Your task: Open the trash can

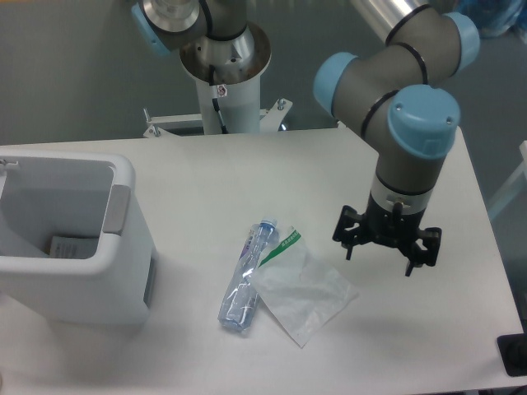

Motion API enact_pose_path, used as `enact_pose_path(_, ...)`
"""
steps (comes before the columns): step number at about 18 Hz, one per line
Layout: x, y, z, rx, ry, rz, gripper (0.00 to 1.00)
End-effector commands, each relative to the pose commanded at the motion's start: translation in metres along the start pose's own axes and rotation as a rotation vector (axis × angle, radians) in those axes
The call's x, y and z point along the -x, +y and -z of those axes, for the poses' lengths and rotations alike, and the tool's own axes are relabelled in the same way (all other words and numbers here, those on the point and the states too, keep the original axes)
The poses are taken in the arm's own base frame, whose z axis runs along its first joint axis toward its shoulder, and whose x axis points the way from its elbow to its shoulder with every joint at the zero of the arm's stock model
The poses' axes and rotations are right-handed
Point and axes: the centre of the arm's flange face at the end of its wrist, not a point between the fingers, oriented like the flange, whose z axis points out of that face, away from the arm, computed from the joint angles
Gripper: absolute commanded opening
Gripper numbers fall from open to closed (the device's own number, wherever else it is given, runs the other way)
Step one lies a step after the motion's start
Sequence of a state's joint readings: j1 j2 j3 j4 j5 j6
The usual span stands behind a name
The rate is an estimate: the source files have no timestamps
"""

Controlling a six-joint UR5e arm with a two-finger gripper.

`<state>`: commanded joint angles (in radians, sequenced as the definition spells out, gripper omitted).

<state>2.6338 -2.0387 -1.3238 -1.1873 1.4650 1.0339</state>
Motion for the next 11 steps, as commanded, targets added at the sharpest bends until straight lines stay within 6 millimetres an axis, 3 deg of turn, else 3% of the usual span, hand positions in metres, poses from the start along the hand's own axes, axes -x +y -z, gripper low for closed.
enact_pose_path(11, 0.011, 0.015, -0.007, 0.011, 0.008, 0.007, 1.00)
